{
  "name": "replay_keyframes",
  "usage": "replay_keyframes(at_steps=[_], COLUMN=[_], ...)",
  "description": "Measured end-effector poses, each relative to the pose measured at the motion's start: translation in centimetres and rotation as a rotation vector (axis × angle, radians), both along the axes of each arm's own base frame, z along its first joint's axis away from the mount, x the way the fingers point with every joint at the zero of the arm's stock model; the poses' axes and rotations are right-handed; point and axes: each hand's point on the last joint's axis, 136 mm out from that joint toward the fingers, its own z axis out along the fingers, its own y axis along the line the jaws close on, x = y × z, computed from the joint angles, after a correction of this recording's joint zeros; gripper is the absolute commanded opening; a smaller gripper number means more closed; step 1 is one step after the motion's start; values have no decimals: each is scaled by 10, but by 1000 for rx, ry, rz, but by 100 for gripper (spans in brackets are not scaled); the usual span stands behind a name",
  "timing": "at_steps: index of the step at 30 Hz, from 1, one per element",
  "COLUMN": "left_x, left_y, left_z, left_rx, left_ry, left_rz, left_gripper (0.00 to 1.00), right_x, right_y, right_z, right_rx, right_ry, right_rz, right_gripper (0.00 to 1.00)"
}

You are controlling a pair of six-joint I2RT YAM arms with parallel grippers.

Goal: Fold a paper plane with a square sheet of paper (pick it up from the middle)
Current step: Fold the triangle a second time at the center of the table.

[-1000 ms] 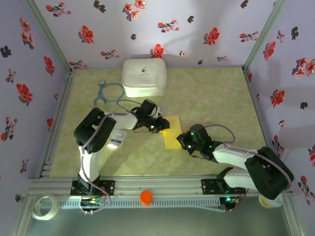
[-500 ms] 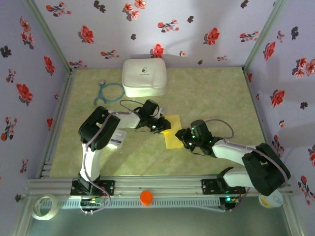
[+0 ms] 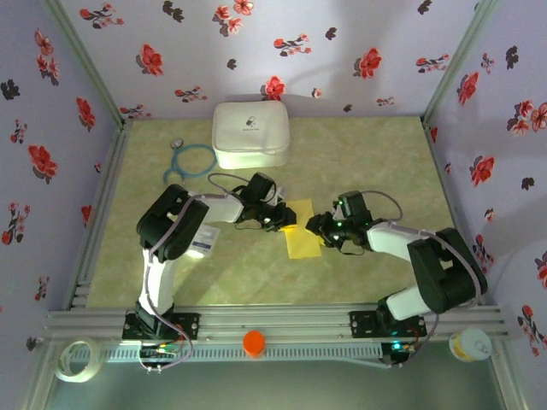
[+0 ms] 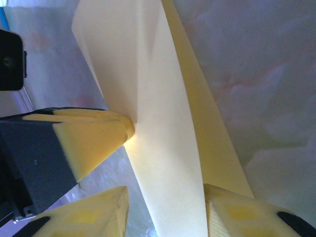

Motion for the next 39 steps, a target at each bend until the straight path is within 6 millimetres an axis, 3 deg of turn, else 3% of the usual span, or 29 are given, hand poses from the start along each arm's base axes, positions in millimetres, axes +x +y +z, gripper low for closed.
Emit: replay_keyframes(at_steps=[12,16,19,25,32,39], left_x=[0,1,2,7,13,7], left_y=[0,1,1,6,24,46], left_z=[0,0,2,13,58,67], left_rx=[4,7,7,19,15,52], left_ry=[-2,-7,-11,-59,-219,-313], left_rz=[-4,-9,-12,1,36,46], left_gripper=[21,23,28,36,36,35], right_x=[18,21,22,20,3,5], right_y=[-3,-6,-4,4,26,38], right_z=[-9,-9,-7,-9,-18,-13], right_rx=[-1,0,14,51,78,170], right_ry=[17,12,9,28,77,65], right_rz=[107,125,132,89,-39,-122], right_gripper=[21,5,0,0,2,19])
